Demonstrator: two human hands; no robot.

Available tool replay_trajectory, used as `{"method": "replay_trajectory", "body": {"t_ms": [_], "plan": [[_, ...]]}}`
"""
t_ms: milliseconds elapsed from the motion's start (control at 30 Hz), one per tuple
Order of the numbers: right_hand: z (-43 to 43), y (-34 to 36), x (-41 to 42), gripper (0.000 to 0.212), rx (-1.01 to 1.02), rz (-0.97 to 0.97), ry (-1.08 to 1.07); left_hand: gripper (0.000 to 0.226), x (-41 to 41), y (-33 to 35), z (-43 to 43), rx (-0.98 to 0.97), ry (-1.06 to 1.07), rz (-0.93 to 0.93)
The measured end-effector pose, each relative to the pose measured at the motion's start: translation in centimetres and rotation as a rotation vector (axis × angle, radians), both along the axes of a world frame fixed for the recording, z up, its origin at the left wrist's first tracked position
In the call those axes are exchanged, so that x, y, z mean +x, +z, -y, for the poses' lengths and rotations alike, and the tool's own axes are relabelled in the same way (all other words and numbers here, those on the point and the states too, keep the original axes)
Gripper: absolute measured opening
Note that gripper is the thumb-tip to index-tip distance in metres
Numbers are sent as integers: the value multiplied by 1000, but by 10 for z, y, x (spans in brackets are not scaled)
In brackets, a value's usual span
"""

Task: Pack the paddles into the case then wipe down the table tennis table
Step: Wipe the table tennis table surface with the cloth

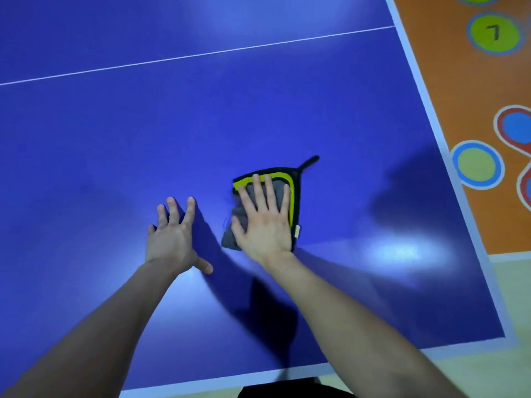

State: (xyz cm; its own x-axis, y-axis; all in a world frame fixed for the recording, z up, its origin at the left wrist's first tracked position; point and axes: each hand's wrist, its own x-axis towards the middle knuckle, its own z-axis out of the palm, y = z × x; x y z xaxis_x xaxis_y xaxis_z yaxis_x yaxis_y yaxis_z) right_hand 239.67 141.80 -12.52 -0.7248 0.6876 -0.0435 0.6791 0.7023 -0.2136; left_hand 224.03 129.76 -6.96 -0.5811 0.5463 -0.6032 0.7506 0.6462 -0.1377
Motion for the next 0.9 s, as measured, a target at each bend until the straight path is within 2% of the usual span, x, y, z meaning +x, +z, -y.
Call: {"method": "replay_trajectory", "body": {"t_ms": [100,167,233,333,433,500,567,633,733,800,833,900], "plan": [[-8,-4,21,70,-30,-62,273,184,0,-1,1,-1,23,14],[-46,-9,64,68,4,-77,357,185,-1,-2,-1,0,18,20],[-90,-10,118,69,45,-64,225,186,-2,-4,1,7,16,15],[-134,-10,173,66,76,-46,-130,185,-4,-8,3,28,17,6],[-120,-12,154,64,84,7,-455,186,-5,-10,4,36,25,10],[-81,-9,117,69,71,10,-546,182,-2,-6,5,60,33,21],[-22,-5,83,73,49,-7,-403,168,8,-2,15,124,49,-23],[36,-1,61,74,6,-16,-149,141,29,6,31,213,80,-45],[64,0,87,70,-32,-53,166,105,71,10,61,293,79,-32],[44,-5,137,66,-3,-91,243,107,94,12,75,283,26,-9],[29,-7,170,66,22,-93,198,115,103,12,81,269,2,5],[-6,-9,241,66,66,-71,-31,134,117,12,91,235,-29,33]]}}
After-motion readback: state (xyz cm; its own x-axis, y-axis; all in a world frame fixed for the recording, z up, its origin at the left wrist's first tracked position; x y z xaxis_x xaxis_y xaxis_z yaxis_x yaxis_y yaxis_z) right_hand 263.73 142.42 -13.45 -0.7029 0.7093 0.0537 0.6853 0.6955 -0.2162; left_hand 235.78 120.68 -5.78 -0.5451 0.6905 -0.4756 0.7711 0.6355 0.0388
